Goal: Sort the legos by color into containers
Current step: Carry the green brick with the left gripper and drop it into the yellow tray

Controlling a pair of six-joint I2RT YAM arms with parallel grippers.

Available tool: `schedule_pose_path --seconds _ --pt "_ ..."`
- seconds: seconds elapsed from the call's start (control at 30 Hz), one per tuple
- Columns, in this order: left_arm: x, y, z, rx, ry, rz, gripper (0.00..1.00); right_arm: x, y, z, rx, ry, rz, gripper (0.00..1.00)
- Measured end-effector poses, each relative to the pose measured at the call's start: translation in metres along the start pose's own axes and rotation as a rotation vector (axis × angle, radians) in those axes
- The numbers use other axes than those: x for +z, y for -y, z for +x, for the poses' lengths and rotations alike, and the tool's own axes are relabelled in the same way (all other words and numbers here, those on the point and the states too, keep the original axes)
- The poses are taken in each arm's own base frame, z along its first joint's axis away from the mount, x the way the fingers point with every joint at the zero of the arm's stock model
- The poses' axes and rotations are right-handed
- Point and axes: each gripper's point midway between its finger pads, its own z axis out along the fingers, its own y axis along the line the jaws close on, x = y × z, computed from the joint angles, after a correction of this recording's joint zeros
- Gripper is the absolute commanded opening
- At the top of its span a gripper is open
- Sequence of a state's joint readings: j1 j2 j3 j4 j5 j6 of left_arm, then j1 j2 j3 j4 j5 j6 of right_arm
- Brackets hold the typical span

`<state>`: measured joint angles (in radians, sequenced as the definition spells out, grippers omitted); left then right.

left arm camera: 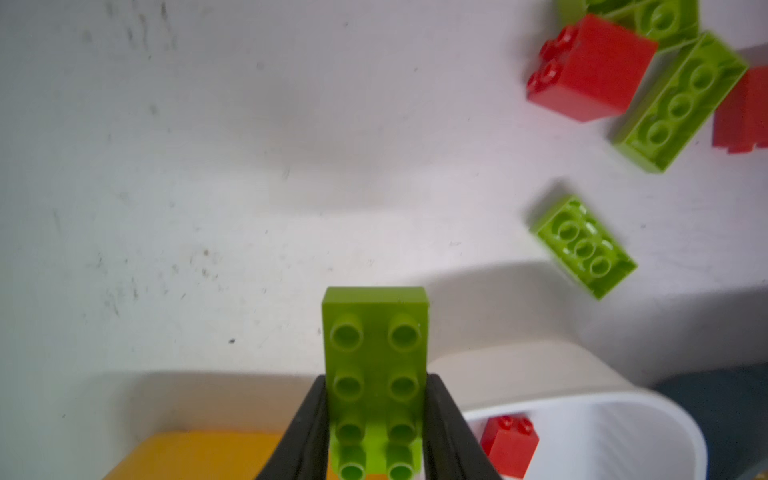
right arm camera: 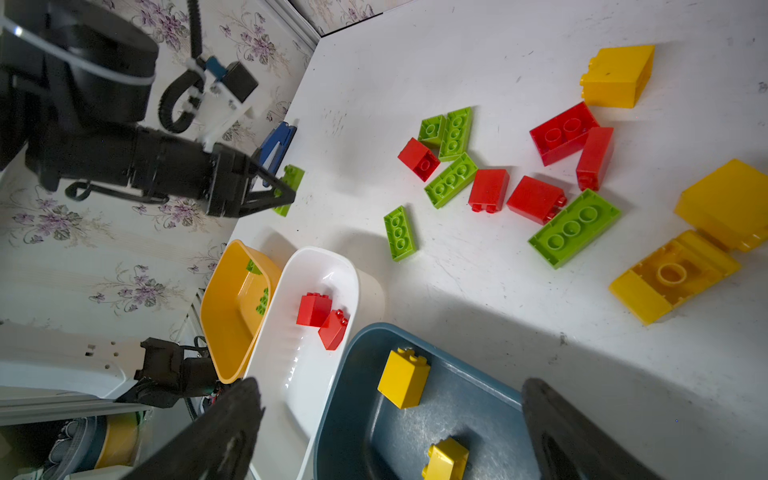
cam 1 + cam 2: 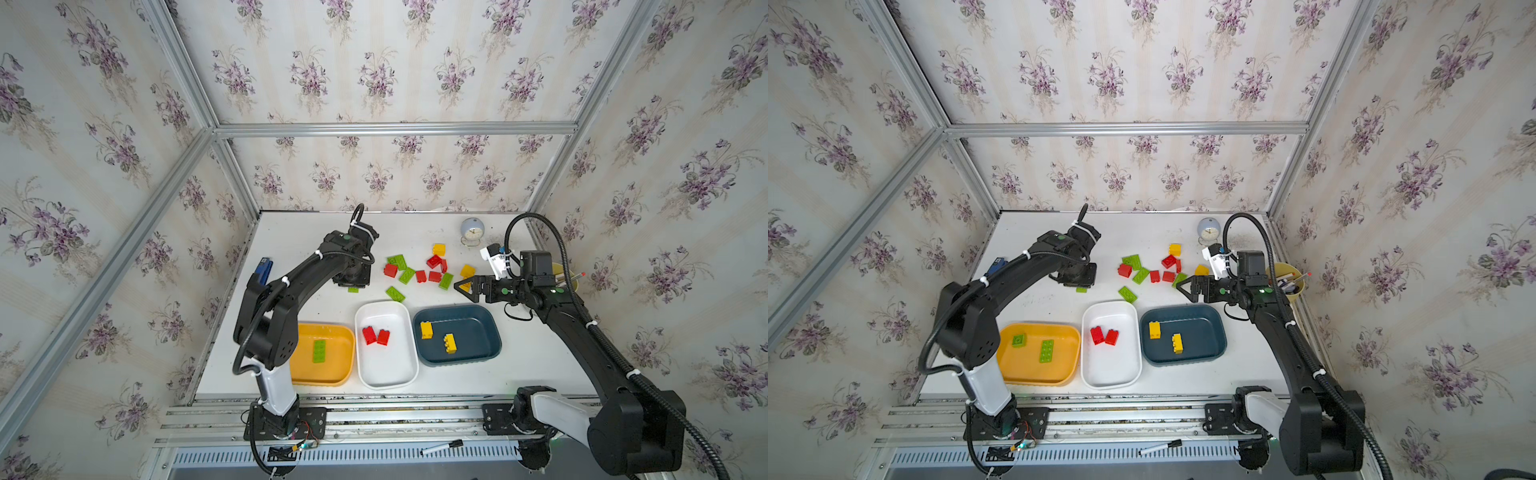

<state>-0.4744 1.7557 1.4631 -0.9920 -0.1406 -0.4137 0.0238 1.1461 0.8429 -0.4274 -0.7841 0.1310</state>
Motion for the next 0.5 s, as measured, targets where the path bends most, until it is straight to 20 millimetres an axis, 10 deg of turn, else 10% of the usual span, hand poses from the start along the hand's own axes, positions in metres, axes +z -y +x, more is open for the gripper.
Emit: schedule_pose_path --seconds 0.5 --pt "0.006 -0.082 0.152 -0.215 -0.143 -0.113 0.34 0.000 -0.001 0.003 0.006 -0.004 -0.011 1.00"
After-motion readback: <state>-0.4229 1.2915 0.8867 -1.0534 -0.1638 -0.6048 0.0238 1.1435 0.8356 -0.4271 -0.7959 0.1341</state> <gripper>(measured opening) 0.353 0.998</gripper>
